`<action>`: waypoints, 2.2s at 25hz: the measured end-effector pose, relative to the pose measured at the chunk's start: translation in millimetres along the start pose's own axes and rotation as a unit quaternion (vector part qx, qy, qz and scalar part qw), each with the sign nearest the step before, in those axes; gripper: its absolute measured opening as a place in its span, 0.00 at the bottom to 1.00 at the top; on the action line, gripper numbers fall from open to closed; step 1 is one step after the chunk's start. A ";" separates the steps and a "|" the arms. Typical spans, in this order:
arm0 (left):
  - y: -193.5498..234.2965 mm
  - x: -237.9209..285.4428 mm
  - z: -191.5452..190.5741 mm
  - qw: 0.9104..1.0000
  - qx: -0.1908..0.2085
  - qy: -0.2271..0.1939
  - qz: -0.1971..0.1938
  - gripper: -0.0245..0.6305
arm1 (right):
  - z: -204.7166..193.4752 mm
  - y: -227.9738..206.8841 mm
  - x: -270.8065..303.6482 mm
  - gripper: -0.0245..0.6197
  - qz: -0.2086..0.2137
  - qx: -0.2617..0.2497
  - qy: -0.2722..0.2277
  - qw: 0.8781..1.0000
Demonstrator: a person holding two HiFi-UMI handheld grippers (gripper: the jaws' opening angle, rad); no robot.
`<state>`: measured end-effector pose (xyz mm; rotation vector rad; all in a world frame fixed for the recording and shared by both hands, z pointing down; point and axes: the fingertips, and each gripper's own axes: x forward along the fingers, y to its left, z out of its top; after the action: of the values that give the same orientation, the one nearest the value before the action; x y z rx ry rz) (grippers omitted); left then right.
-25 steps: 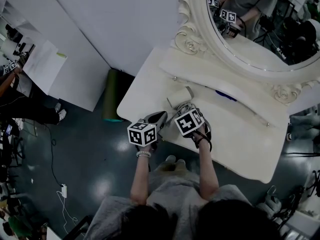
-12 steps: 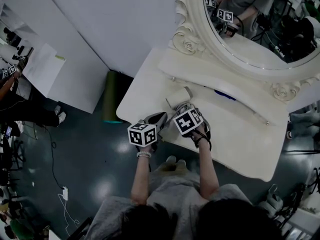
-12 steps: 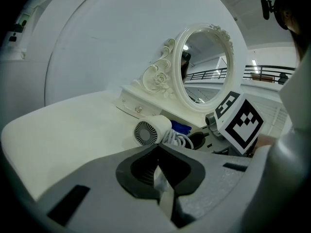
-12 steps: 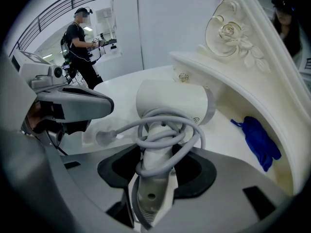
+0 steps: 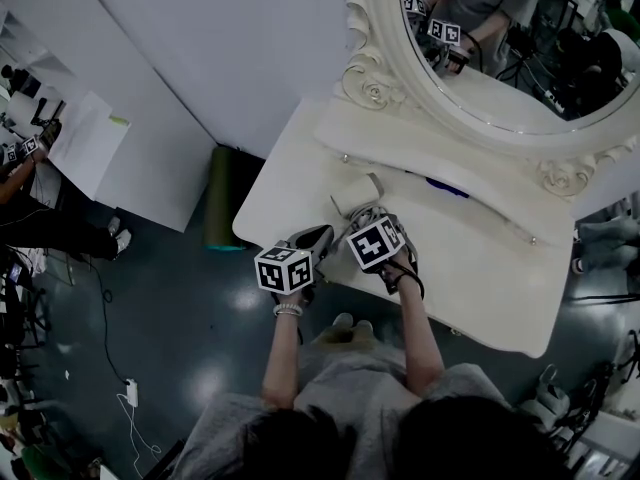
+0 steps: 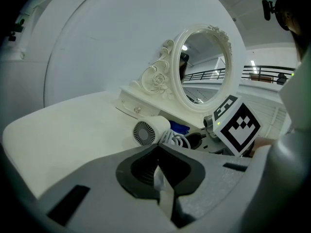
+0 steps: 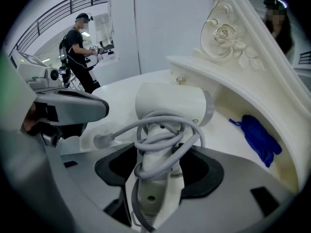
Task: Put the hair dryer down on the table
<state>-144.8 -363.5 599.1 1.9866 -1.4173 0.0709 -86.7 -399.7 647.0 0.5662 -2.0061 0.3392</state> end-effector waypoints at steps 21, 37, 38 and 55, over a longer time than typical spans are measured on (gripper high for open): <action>-17.9 -18.6 -4.3 0.999 0.031 -0.006 -0.020 0.04 | 2.4 -11.1 -49.4 0.44 -0.033 0.091 -0.111 0.989; -77.9 -41.1 6.9 0.989 0.125 -0.058 -0.049 0.04 | 22.4 12.0 -122.3 0.04 0.044 0.157 -0.264 0.951; -82.0 -43.3 8.5 0.988 0.131 -0.061 -0.051 0.04 | 23.8 14.8 -127.2 0.04 0.050 0.155 -0.273 0.948; -146.9 -86.5 26.1 0.968 0.194 -0.133 -0.089 0.04 | 21.7 39.7 -191.8 0.04 0.074 0.109 -0.361 0.923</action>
<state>-63.3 -282.5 470.6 2.5182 -1.4668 0.0012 -45.8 -328.4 467.9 0.7545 -2.7550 0.5019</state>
